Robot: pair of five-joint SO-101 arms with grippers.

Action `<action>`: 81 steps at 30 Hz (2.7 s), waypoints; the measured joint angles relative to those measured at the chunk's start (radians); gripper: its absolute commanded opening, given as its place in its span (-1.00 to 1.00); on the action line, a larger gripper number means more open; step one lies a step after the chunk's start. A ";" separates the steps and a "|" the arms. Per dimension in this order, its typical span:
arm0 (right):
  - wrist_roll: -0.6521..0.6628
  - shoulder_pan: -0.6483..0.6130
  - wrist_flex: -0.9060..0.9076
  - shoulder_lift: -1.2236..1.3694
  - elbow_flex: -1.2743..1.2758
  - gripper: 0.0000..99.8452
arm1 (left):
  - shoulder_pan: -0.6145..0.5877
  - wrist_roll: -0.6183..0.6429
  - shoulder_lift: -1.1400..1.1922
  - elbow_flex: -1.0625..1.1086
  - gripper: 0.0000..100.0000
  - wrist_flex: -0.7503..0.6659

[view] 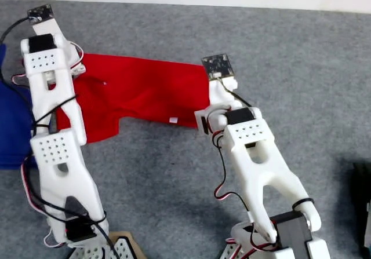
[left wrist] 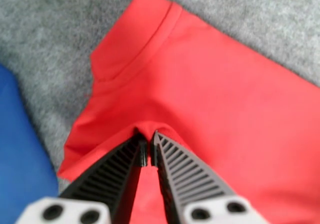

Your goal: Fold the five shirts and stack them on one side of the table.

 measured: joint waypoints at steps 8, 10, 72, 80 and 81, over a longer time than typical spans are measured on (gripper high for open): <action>0.000 0.000 -0.006 0.000 0.000 -0.98 | 0.005 0.000 0.170 -0.298 -0.53 0.095; 0.000 0.000 -0.006 0.000 0.000 -0.98 | 0.005 0.000 0.173 -0.345 -0.35 0.135; 0.000 0.000 -0.006 0.000 0.000 -0.98 | -0.203 -0.138 -0.821 1.628 -0.64 -0.667; 0.000 0.000 -0.006 0.000 0.000 -0.98 | -0.203 -0.138 -0.838 1.702 -1.00 -0.783; 0.000 0.000 -0.006 0.000 0.000 -0.98 | -0.199 -0.138 -0.841 1.702 -0.98 -0.784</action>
